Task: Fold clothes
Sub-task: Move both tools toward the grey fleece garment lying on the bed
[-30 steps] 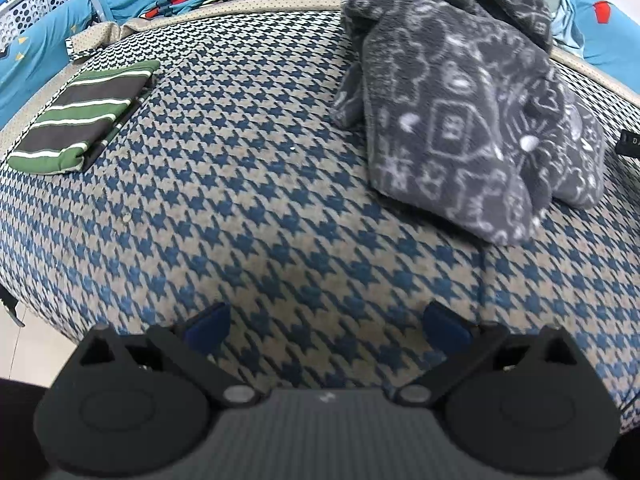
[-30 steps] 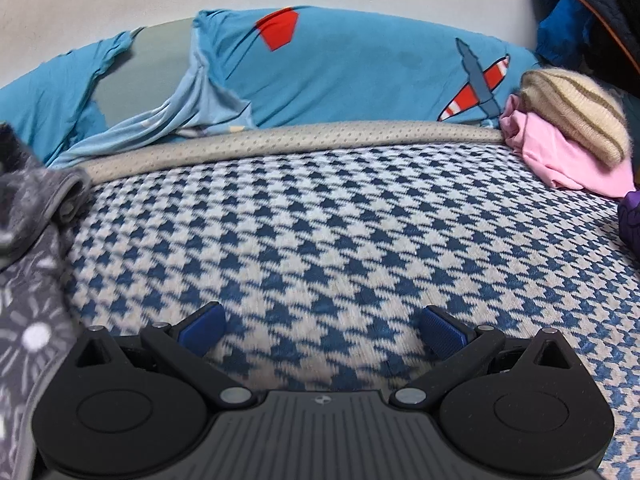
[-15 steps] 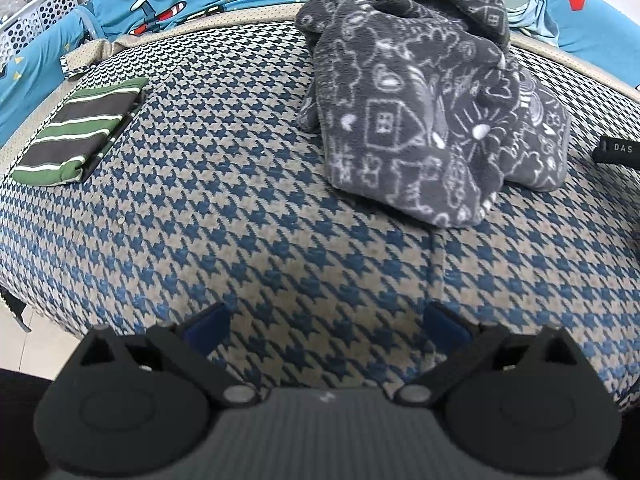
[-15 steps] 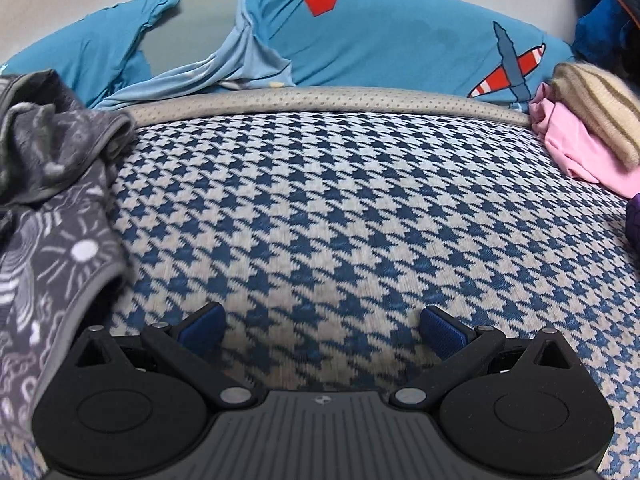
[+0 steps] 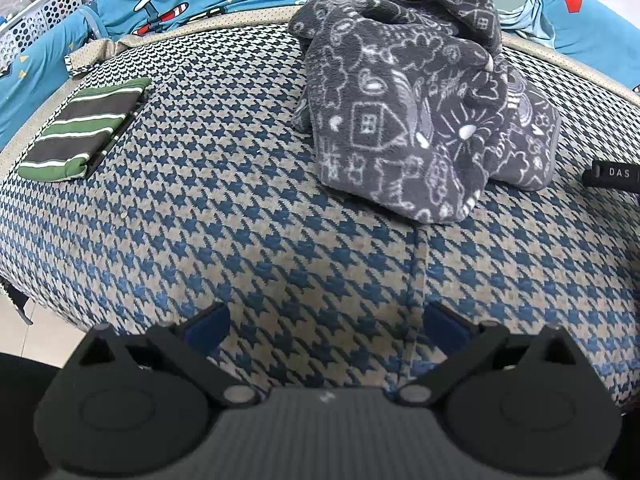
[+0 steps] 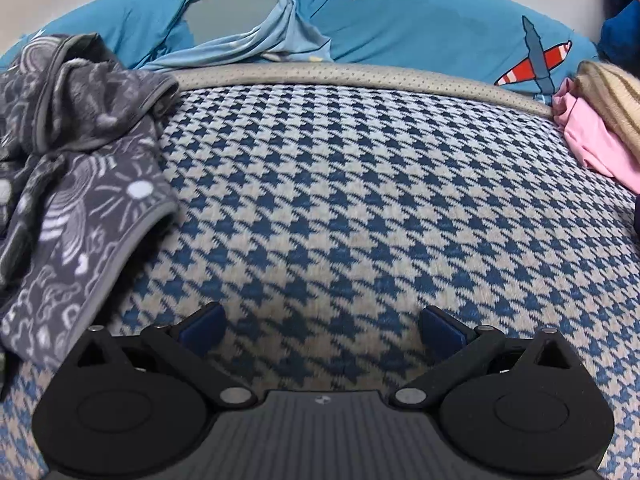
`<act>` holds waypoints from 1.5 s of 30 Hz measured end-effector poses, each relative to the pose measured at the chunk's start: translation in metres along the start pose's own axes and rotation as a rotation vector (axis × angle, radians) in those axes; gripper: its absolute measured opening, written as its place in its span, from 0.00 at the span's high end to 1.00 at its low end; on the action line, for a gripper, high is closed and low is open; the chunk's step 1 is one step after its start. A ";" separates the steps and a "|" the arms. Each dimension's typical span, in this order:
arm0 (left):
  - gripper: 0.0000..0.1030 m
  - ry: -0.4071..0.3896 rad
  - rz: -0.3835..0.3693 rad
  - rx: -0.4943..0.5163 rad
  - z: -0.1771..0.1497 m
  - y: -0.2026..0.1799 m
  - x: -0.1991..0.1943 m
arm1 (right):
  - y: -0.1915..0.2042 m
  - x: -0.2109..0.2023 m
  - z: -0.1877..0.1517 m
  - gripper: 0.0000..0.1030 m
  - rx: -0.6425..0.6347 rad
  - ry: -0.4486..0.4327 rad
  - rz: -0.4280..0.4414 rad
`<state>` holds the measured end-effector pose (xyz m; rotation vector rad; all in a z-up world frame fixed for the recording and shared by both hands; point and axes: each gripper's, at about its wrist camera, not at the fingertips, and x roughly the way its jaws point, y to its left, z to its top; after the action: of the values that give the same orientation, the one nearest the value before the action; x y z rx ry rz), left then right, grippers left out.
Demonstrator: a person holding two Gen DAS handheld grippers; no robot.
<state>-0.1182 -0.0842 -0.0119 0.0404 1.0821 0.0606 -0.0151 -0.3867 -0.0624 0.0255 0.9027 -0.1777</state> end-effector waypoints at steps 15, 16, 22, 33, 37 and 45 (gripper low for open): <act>0.00 0.013 0.005 0.000 -0.004 -0.007 -0.003 | 0.009 -0.023 -0.017 0.00 -0.064 0.040 0.054; 0.00 0.014 0.005 -0.001 -0.004 -0.007 -0.003 | 0.011 -0.024 -0.017 0.00 -0.067 0.041 0.058; 0.00 0.017 0.011 -0.003 -0.004 -0.009 -0.003 | 0.020 -0.031 -0.020 0.00 -0.086 0.059 0.091; 0.00 0.034 0.034 -0.032 -0.007 -0.007 0.000 | 0.041 -0.048 -0.040 0.00 -0.143 0.071 0.128; 0.00 0.037 0.041 -0.039 -0.007 -0.007 0.001 | 0.045 -0.053 -0.045 0.00 -0.153 0.079 0.142; 0.00 0.048 0.044 -0.050 -0.008 -0.007 0.002 | 0.049 -0.059 -0.054 0.00 -0.176 0.089 0.154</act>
<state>-0.1237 -0.0914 -0.0176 0.0172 1.1269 0.1285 -0.0845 -0.3247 -0.0520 -0.0608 0.9981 0.0466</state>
